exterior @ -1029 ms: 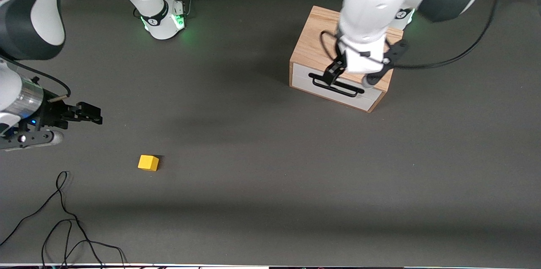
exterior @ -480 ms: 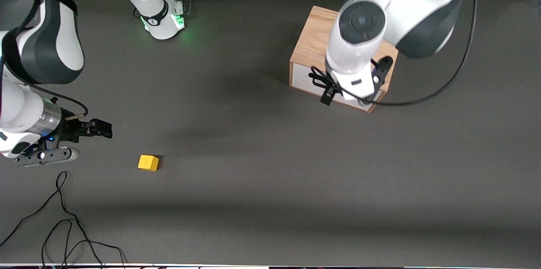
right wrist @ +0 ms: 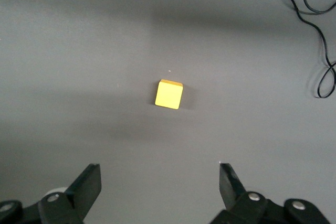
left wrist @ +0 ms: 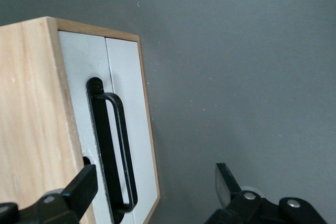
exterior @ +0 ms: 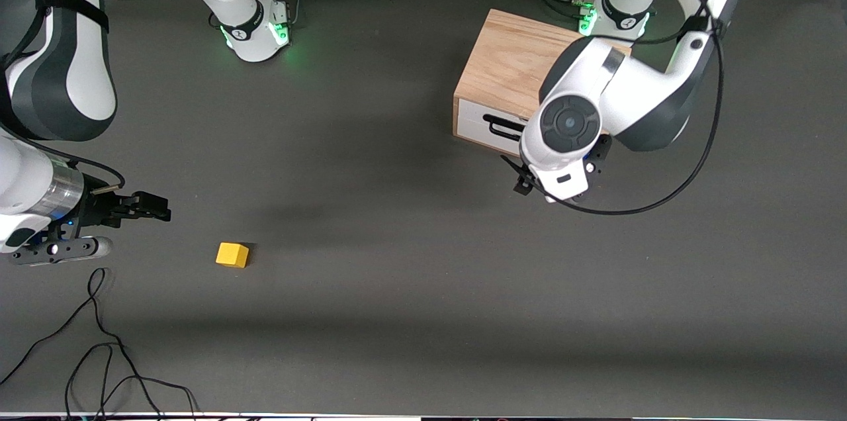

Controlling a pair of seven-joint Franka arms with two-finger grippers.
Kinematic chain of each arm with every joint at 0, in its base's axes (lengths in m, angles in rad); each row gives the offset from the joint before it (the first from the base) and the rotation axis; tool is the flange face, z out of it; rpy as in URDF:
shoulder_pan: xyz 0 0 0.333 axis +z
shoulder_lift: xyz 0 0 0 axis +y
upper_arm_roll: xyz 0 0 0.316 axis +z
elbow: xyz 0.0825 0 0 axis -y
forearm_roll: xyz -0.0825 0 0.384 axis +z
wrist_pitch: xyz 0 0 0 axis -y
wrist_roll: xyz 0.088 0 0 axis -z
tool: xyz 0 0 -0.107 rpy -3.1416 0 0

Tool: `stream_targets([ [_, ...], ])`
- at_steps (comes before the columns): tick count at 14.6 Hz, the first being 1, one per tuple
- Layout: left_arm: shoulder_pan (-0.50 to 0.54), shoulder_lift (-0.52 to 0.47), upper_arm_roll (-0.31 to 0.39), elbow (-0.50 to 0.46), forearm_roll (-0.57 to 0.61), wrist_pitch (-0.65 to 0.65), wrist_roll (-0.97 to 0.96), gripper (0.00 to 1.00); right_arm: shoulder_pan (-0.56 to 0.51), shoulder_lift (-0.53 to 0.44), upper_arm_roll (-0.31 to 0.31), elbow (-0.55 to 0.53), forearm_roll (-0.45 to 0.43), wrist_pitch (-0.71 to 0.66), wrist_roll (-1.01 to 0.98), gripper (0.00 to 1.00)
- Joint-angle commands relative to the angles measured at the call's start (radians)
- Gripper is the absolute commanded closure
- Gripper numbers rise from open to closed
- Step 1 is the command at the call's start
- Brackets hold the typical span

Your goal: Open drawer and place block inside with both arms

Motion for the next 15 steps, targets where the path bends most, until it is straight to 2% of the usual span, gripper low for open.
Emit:
stream_targets([
  [1,-0.012,0.014,-0.002,-0.08,0.02,0.06,-0.035,0.0,0.002,0.0,0.0,0.009,0.015,0.017,-0.016,0.0],
  [6,-0.038,0.017,-0.002,-0.171,0.022,0.128,-0.097,0.0,-0.006,0.013,0.0,0.004,0.017,0.022,-0.016,0.0],
  [15,-0.053,0.039,-0.003,-0.207,0.02,0.145,-0.126,0.0,-0.004,-0.001,-0.006,-0.07,0.018,0.1,-0.017,0.0],
])
